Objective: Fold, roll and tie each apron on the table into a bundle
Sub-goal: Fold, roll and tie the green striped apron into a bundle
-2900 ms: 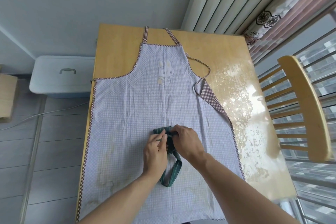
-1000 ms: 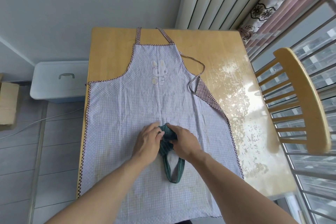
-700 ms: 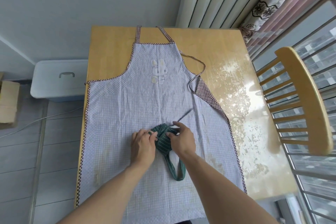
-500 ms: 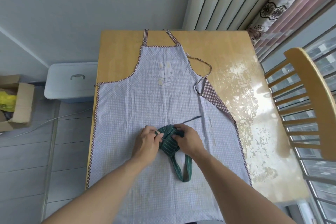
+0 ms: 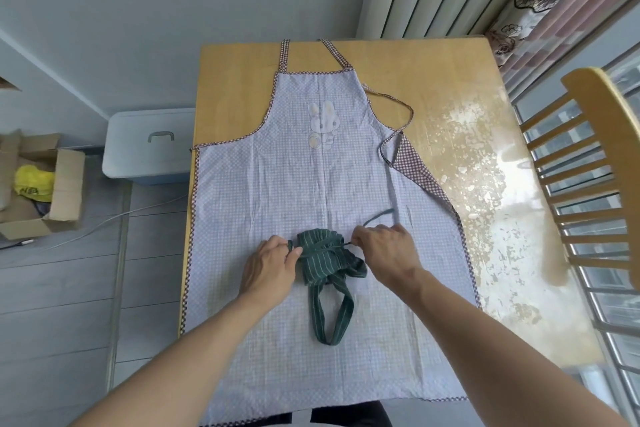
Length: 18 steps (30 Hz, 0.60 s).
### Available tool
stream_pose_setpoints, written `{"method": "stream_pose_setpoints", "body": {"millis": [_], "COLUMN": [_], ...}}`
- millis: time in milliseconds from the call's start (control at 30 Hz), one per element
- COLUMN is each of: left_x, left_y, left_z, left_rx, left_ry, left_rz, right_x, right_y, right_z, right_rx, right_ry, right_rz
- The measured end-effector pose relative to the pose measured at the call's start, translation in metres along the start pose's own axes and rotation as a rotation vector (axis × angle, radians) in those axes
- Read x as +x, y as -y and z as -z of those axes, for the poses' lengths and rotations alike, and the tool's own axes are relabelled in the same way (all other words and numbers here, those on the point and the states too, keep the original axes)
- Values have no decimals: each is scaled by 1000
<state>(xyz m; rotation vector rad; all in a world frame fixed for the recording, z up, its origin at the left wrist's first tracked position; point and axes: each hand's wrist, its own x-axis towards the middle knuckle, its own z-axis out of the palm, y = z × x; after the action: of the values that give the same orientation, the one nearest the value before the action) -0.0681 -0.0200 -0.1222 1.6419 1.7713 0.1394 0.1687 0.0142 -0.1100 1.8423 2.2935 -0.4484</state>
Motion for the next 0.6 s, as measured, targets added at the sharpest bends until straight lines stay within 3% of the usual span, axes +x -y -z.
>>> {"method": "stream_pose_setpoints", "body": {"millis": [233,333,433,533,600], "left_x": [-8,0,-2,2,7], "left_y": [12,0,-20,-38,-44], "left_z": [7,11,10,2,0], "left_rx": [199,-34,-177,-423,-551], "left_ry": [49,15,22,64,70], "left_rz": [114,31,-53,16,77], "right_x": [-16,-13,-11,-8,-9], "right_y": [5,14,25,38,40], "right_z": [-18,-14,-7,5,6], "right_rx": [56,300,510,907,1023], "right_ry": [26,56,-48,-77,-127], "right_rz": [-207,-367,-394,-463,-481]}}
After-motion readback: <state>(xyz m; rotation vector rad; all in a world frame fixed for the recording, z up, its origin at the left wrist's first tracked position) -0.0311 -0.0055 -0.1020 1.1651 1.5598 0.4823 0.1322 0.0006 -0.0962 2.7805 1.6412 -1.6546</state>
